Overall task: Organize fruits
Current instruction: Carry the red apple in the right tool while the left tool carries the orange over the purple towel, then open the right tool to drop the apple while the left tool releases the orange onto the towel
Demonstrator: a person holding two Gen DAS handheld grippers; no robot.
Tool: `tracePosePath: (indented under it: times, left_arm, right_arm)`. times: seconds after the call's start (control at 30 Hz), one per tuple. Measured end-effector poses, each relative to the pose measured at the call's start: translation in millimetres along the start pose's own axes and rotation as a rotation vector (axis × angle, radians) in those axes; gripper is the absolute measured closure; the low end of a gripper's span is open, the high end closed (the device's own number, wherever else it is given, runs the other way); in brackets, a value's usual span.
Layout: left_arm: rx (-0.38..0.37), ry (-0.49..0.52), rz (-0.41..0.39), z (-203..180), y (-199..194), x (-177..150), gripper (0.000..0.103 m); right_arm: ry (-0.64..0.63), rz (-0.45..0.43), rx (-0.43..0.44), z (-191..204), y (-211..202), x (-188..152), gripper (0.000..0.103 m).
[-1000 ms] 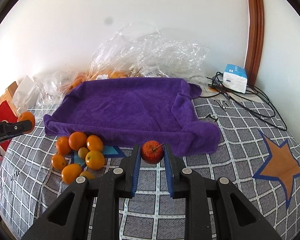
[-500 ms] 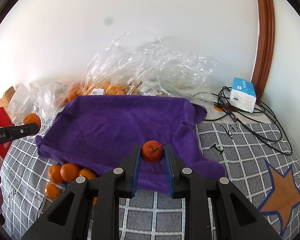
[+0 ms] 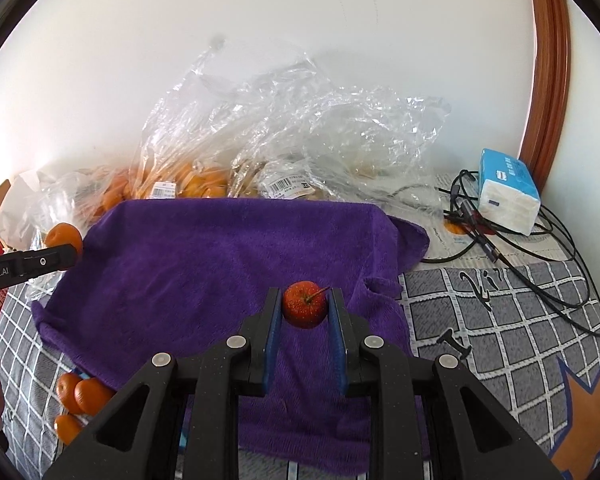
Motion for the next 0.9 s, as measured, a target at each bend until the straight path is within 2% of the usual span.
tracePosePath:
  times: [0.3, 0.77, 0.83, 0.9]
  left_arm:
    - [-0.003, -0.039, 0.035, 11, 33, 3, 0.065]
    - [0.016, 0.0, 0.083, 13, 53, -12, 0.064]
    - [0.013, -0.008, 0.095, 14, 56, -13, 0.064]
    - [0.011, -0.01, 0.101, 14, 59, -15, 0.064]
  right_arm:
    - [-0.024, 0.033, -0.003, 7, 34, 3, 0.08]
    - [-0.072, 0.078, -0.023, 19, 55, -7, 0.08]
    - [-0.069, 0.072, -0.022, 19, 54, -6, 0.079]
    - [-0.071, 0.083, -0.019, 19, 54, -7, 0.071]
Point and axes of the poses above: each gripper's, at about its wrist camera, not at the fingertips, and y roughly the way its jaws point, z to its left, x to its top, the point moved 9 cm from there along y, roughly the way its jaws point, and after that the axes turned 12 degrees about -x, right-handed, at the moved point
